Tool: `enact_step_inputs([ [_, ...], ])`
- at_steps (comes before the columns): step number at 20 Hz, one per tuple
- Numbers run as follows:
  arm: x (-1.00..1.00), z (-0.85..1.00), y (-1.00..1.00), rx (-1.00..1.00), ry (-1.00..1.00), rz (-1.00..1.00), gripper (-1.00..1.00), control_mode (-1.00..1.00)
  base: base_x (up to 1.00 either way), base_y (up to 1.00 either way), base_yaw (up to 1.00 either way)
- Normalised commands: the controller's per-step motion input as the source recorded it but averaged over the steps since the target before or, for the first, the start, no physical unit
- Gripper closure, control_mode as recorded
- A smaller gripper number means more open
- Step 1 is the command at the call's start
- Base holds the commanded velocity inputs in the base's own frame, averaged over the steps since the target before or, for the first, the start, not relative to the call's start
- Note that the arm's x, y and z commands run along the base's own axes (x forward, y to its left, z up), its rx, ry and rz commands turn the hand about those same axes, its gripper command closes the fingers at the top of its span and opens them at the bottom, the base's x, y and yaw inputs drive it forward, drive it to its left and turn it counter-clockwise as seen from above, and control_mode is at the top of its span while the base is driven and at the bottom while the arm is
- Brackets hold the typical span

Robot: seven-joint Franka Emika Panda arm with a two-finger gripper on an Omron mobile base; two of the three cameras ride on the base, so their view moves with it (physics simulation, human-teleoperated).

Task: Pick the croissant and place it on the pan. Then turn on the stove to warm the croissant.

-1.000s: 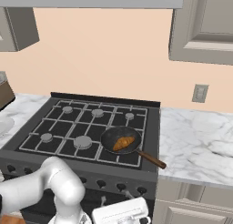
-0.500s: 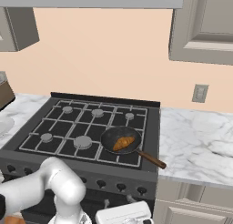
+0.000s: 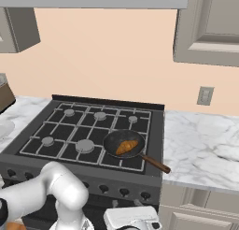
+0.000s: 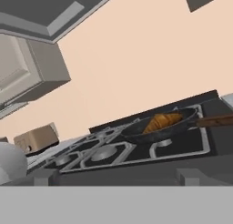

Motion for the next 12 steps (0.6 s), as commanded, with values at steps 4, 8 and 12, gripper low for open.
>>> enact_step_inputs([
  [4, 0.15, -0.01, -0.17, 0.06, 0.01, -0.05, -1.00, -1.00, 0.00, 0.00, 0.00],
  [8, 0.13, -0.09, 0.00, 0.01, 0.00, -0.02, -1.00, -1.00, 0.00, 0.00, 0.00],
  [12, 0.00, -0.17, 0.00, 0.00, 0.00, -0.02, -1.00, -1.00, 0.00, 0.00, 0.00],
])
